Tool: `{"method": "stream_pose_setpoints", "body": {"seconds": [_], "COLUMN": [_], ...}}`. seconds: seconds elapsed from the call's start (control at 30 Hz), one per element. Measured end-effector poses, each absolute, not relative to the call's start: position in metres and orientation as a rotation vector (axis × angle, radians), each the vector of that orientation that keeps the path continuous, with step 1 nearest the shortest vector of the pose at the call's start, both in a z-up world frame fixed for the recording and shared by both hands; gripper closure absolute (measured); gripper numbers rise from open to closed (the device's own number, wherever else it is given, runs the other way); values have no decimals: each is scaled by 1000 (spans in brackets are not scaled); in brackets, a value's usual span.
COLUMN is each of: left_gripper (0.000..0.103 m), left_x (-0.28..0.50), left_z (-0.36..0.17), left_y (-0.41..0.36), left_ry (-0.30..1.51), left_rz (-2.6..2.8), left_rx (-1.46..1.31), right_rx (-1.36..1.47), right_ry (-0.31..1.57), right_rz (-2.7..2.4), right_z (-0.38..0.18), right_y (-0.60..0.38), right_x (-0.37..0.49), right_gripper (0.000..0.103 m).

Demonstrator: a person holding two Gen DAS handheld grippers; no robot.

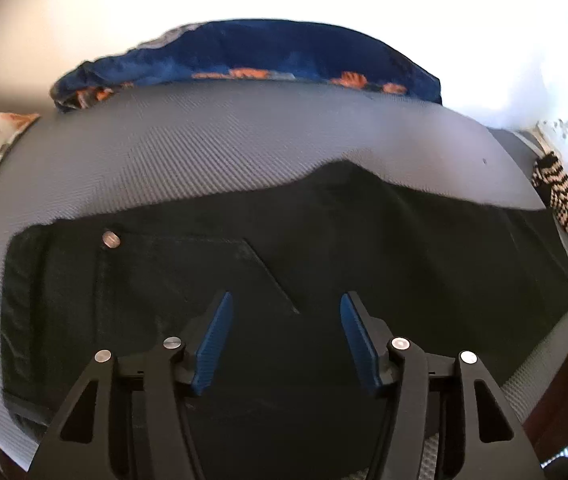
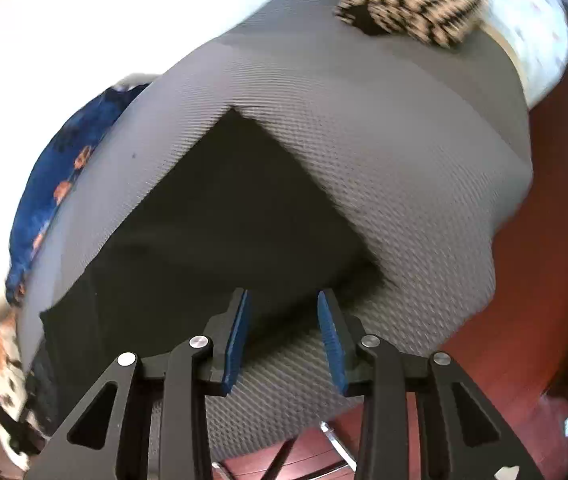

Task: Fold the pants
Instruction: 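Grasp the leg end with the right gripper and lift it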

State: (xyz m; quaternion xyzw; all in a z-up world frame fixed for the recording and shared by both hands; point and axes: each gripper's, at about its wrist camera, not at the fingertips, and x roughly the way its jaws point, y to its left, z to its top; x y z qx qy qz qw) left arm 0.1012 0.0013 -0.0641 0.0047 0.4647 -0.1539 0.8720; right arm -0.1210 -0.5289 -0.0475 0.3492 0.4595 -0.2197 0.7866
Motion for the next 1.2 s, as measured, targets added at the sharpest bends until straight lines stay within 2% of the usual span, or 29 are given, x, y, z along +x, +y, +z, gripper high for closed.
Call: {"method": "stream_pose_setpoints", "body": {"seconds": [0.23,0.4,0.47,0.53,0.63,0.93,1.2], "left_gripper": [44,42,41,38,36,36,36], "left_x": [92,92,90,90,89,93,84], "left_z": [-72,-83,-84,-87,-87,-74,-55], "left_y": [0,4,2,-3,-4,20,55], "left_ry": [1017,1043,1034,1028,1024,1065,1005], "left_rz": [-290,-269,-267,-265,-264,-318,-286], "left_rx": [8,-1,17,39,47,-97,-145], "right_rx": [885,970,992,987,958,786,641], "right_ry": [947,841,816,819,840,812,909], "right_rz": [-490,-495,-493,-487,-489,-275,56], "right_z": [-70,-79,-81,-82,-78,-4,10], "right_y": [-542,-559,-563,-566,-561,-483,-343], "right_x": [-135,-132,-127,-123,-115,-45,52], "right_gripper": [61,62,66,84,93,94,95]}}
